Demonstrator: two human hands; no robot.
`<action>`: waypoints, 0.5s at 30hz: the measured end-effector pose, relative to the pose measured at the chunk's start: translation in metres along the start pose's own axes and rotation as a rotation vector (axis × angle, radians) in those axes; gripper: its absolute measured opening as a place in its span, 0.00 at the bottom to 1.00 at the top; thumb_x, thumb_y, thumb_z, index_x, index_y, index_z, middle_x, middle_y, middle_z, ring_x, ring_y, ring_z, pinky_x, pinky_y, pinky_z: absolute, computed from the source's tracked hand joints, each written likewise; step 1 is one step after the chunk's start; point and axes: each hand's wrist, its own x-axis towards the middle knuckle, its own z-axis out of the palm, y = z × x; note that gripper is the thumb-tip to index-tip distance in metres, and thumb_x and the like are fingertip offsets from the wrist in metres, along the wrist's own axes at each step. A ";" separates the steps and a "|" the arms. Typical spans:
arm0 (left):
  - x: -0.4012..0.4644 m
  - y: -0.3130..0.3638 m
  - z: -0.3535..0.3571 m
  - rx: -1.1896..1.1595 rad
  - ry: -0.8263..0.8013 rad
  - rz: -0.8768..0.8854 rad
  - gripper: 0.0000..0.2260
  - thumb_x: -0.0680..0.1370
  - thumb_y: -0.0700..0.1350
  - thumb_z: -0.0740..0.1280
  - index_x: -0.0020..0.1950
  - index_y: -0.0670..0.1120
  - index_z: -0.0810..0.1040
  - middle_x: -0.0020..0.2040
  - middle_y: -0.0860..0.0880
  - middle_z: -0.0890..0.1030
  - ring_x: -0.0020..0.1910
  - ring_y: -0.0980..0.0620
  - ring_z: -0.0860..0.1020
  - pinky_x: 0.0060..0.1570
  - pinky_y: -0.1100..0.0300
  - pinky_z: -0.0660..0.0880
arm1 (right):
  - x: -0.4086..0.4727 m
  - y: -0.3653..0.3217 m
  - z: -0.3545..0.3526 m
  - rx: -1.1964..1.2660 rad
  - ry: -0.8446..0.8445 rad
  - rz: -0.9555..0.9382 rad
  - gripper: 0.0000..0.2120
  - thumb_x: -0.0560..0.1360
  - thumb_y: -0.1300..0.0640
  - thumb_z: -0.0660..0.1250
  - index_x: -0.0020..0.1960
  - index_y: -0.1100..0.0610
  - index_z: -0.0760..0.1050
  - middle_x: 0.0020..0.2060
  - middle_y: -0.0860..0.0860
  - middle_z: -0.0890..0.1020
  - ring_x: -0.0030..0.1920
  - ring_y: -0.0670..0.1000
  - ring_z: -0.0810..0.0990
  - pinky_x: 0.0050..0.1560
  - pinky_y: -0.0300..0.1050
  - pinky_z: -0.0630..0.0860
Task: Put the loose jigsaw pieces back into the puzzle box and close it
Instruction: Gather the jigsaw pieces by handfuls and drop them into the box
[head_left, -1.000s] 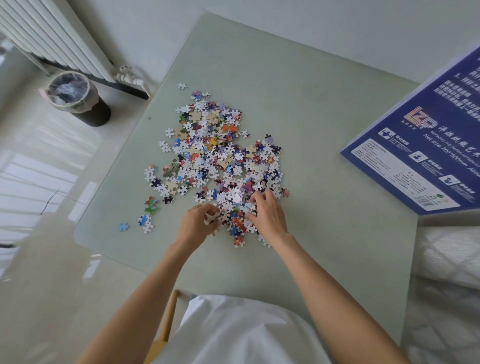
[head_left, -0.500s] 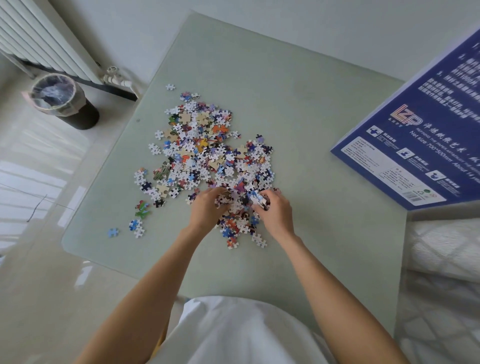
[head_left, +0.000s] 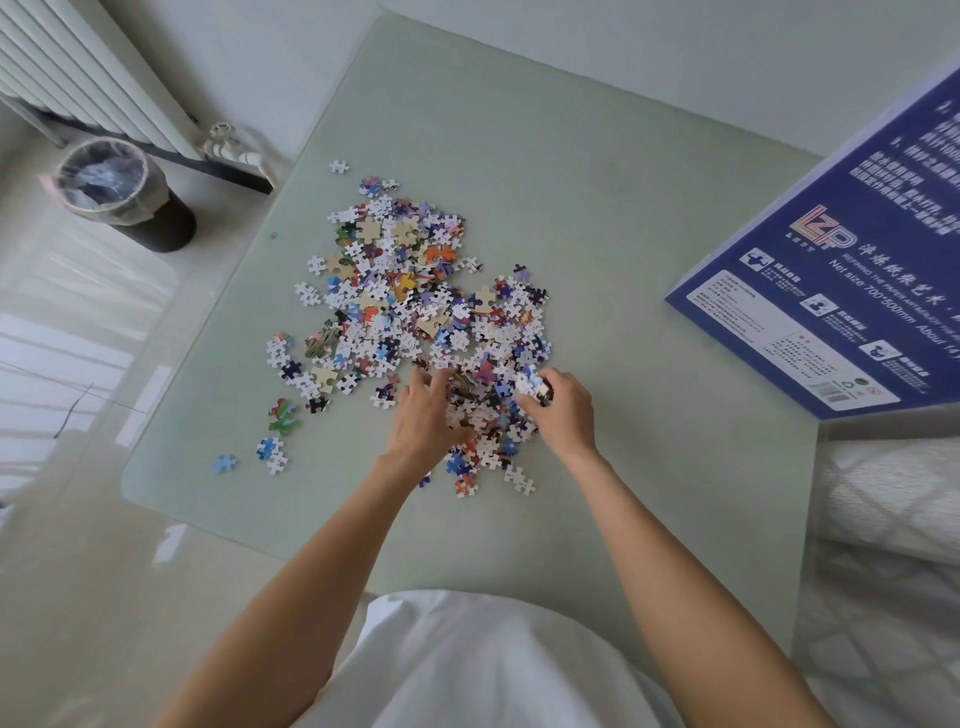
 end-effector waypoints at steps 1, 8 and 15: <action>0.000 0.000 0.000 -0.037 0.000 -0.006 0.36 0.67 0.48 0.76 0.71 0.49 0.62 0.64 0.44 0.66 0.60 0.46 0.68 0.59 0.53 0.69 | -0.003 -0.001 0.003 0.006 -0.014 -0.014 0.21 0.73 0.53 0.70 0.62 0.61 0.74 0.56 0.57 0.78 0.55 0.54 0.76 0.49 0.36 0.64; -0.002 -0.002 -0.006 -0.182 -0.009 0.000 0.22 0.70 0.45 0.74 0.62 0.48 0.73 0.54 0.46 0.79 0.47 0.50 0.76 0.51 0.55 0.75 | -0.013 -0.005 0.010 0.025 -0.068 -0.035 0.22 0.73 0.54 0.70 0.65 0.61 0.72 0.61 0.56 0.77 0.61 0.55 0.74 0.60 0.44 0.67; -0.005 -0.009 -0.020 -0.130 0.091 0.060 0.14 0.72 0.45 0.72 0.57 0.46 0.79 0.47 0.46 0.83 0.40 0.51 0.79 0.46 0.59 0.76 | -0.018 -0.004 0.001 0.006 -0.040 -0.094 0.24 0.75 0.52 0.68 0.67 0.61 0.70 0.59 0.58 0.79 0.54 0.56 0.79 0.60 0.46 0.71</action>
